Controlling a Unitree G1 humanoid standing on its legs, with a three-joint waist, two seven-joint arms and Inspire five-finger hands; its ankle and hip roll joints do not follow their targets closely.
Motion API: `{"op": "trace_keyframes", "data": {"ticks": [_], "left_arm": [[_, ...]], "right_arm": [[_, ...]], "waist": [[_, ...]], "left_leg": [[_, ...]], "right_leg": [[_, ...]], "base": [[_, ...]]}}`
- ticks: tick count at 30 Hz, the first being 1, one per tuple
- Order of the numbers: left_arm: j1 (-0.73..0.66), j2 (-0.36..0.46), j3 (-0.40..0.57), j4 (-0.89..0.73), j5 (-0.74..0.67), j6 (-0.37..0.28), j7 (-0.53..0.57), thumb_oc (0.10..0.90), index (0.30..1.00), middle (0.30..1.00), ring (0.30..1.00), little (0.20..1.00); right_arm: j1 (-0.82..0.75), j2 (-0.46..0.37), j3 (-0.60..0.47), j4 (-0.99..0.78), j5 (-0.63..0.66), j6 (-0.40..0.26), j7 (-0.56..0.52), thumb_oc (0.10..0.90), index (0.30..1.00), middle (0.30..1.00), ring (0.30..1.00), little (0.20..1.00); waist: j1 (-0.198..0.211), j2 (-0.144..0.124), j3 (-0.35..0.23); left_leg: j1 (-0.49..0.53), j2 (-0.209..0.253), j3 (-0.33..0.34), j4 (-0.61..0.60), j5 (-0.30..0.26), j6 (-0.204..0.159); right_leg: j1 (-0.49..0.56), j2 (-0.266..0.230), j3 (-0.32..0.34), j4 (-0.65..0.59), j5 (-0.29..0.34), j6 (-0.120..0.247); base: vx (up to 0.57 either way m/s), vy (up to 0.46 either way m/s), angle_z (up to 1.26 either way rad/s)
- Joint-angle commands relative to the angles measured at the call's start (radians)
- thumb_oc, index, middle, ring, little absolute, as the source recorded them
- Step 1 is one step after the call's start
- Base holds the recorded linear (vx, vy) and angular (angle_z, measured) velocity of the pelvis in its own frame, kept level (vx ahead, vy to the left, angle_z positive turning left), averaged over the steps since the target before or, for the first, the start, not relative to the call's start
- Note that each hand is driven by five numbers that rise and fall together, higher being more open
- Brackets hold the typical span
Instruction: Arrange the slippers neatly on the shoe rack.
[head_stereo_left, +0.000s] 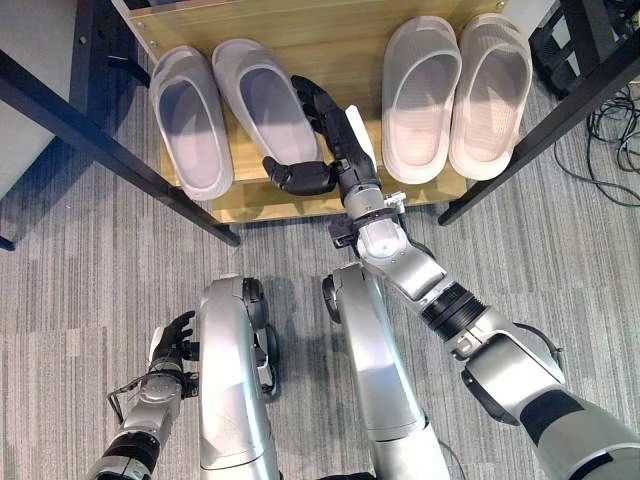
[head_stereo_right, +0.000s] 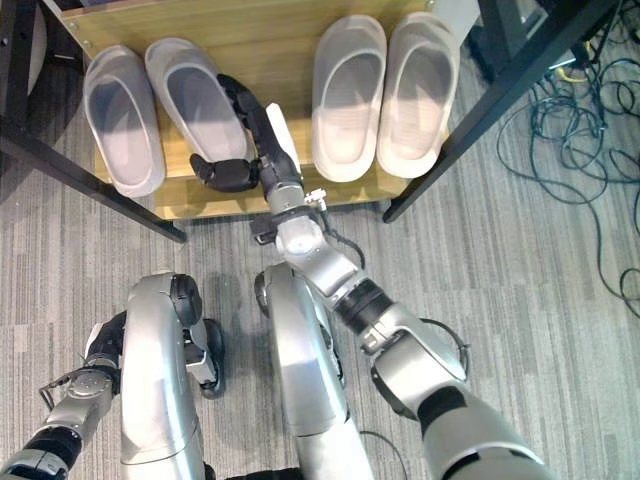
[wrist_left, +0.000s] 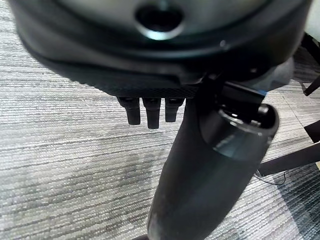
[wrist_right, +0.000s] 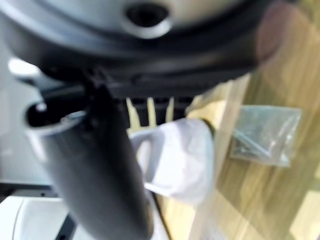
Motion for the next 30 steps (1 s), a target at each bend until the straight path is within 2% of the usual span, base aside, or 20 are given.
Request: {"op": "trace_keyframes", "data": {"ticks": [1, 9, 30], "left_arm": [[-0.003, 0.021, -0.028, 0.008, 0.038, -0.026, 0.065, 0.800, 0.900, 0.900, 0.900, 0.900], [-0.008, 0.026, -0.032, 0.004, 0.041, -0.025, 0.069, 0.800, 0.900, 0.900, 0.900, 0.900], [-0.006, 0.029, -0.033, 0.049, 0.056, -0.017, 0.061, 0.800, 0.900, 0.900, 0.900, 0.900]], "right_arm": [[-0.121, 0.084, -0.017, -0.162, 0.002, -0.086, 0.020, 0.800, 0.900, 0.900, 0.900, 0.900], [-0.129, 0.097, -0.009, -0.159, -0.004, -0.088, 0.022, 0.800, 0.900, 0.900, 0.900, 0.900], [-0.043, 0.007, -0.030, -0.431, -0.079, -0.103, 0.031, 0.800, 0.900, 0.900, 0.900, 0.900]], "waist": [[0.086, -0.005, -0.036], [0.083, -0.001, -0.036], [0.044, -0.022, -0.036]], "left_leg": [[0.057, -0.047, -0.003, 0.151, 0.006, 0.025], [0.057, -0.047, 0.001, 0.155, 0.007, 0.026], [0.057, -0.049, 0.003, 0.161, 0.020, 0.016]], "right_leg": [[0.022, 0.004, 0.002, 0.008, 0.482, -0.154], [0.022, 0.004, 0.006, 0.010, 0.482, -0.154], [0.021, 0.007, 0.016, 0.017, 0.476, -0.152]], "base": [[0.00, 0.000, 0.00], [0.00, 0.000, 0.00], [0.00, -0.005, 0.00]]}}
